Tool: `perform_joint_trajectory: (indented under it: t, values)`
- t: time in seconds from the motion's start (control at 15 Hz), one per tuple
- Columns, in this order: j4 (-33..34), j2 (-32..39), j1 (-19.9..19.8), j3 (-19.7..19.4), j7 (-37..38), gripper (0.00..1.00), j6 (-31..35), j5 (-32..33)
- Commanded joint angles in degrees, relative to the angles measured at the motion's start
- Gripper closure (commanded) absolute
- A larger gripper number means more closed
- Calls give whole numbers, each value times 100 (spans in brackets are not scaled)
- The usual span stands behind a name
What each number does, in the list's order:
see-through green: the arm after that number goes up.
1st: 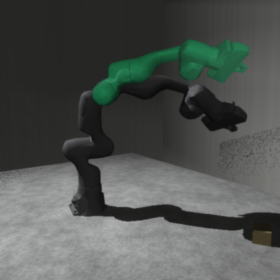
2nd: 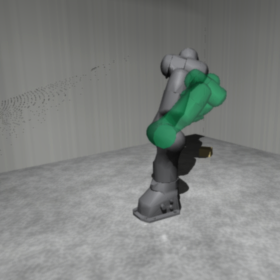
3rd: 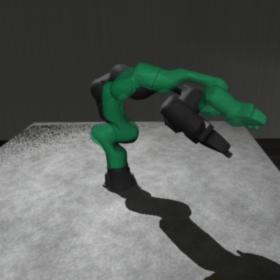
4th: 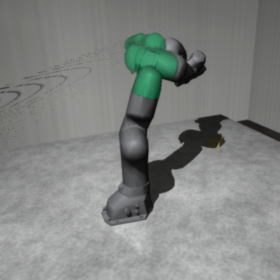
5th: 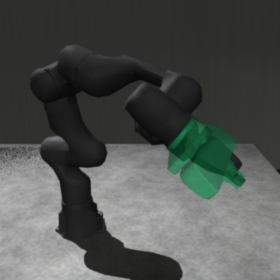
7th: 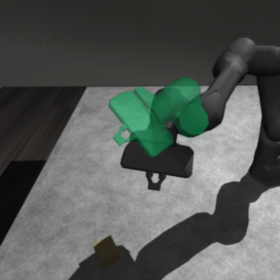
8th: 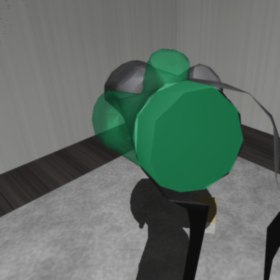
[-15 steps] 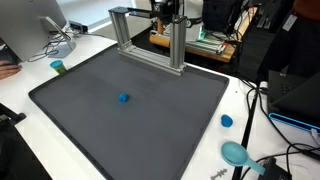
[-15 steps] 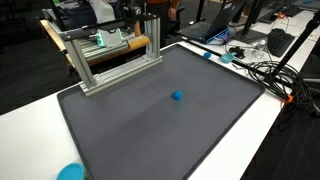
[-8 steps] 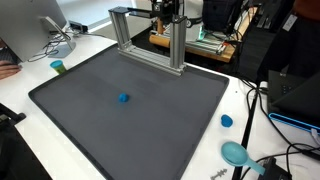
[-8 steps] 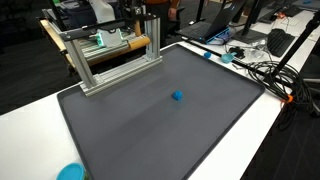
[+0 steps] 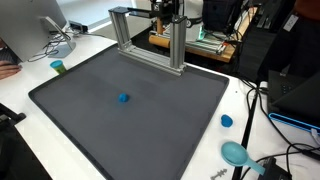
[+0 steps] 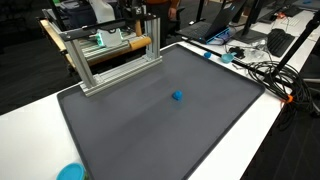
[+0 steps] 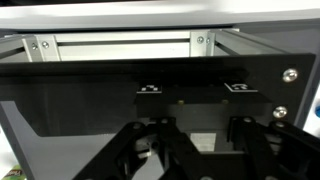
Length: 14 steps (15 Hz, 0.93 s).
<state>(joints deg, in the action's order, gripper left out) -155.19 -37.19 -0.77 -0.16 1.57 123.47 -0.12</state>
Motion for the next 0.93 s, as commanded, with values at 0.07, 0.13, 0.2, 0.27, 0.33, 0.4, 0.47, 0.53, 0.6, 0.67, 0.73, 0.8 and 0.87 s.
perform_joint_trajectory:
  t: [0.07,0.13,0.2,0.27,0.33,0.4,0.47,0.53,0.6,0.67,0.73,0.8,0.87]
  values:
    - [379,471,198,212,461,78,731,-404]
    - [535,667,199,322,595,78,899,-354]
    - [707,895,186,462,732,78,1034,-262]
    - [931,1151,179,617,877,78,1110,-156]
    - [1197,1424,158,769,1041,78,1121,-39]
    - [1492,1706,115,921,1205,78,1092,121]
    - [1798,1979,68,1041,1363,78,1029,283]
    - [2152,2304,-2,1139,1581,78,959,496]
    - [2513,2633,-29,1131,1748,78,832,588]
    - [2841,2910,-26,1071,1908,78,660,592]
    - [3162,3108,41,922,1811,78,299,386]
    - [2355,2541,185,935,1731,78,820,433]
    - [2552,2745,191,881,1719,53,747,428]
